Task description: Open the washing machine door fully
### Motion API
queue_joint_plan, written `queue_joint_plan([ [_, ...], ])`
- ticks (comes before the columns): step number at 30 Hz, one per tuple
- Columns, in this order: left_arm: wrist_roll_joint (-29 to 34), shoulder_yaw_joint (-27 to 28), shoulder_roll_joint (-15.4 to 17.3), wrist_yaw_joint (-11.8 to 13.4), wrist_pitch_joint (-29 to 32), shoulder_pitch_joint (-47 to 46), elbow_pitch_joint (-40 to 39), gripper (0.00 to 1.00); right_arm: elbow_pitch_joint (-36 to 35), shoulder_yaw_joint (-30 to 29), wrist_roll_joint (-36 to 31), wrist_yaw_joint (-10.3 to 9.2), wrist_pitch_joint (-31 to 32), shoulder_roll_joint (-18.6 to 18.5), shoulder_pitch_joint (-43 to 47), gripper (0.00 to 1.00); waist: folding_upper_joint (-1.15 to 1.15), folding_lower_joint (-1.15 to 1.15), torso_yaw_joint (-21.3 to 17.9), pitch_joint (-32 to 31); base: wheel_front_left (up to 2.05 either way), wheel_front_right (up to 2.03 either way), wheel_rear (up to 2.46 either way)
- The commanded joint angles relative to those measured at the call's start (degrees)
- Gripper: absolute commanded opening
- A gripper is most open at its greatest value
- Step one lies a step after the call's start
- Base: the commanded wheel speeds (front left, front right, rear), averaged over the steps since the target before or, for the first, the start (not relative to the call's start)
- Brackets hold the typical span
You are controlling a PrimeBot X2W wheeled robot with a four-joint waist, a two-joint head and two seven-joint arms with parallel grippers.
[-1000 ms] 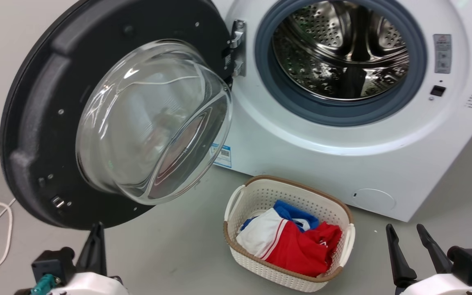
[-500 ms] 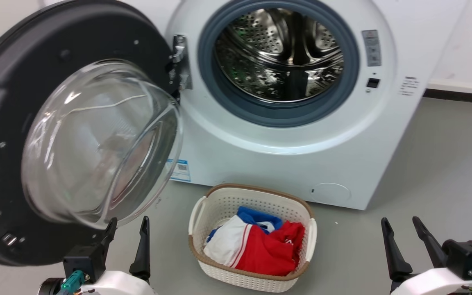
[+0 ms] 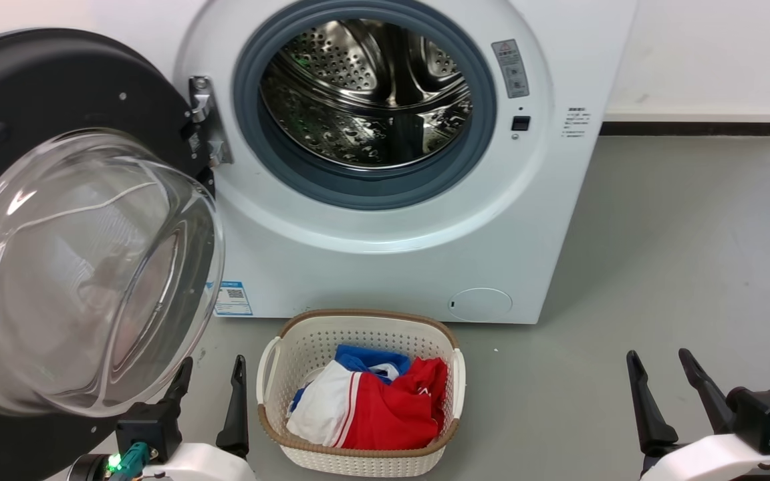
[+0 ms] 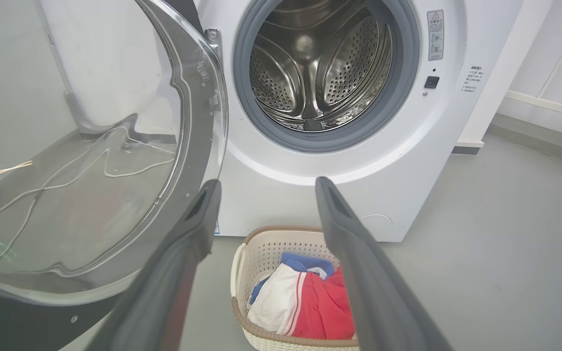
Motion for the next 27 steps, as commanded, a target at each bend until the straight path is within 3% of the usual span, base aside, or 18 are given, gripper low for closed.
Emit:
queue_joint_plan([
  [1,0.2,0.0,0.2,-0.2,-0.3,-0.6,0.2,1.00,-0.4,0.0,0.1,0.01,0.0,0.0,0.3,1.00,0.00,0.00,-0.7,0.1,0.00,0.00,0.00],
  [27,0.5,-1.8,0.7,-0.2,-0.3,-2.1,1.5,1.00,-0.6,-0.7,-0.5,0.01,-0.6,0.0,0.5,1.00,0.00,0.00,-2.9,0.8,0.00,0.00,0.00],
])
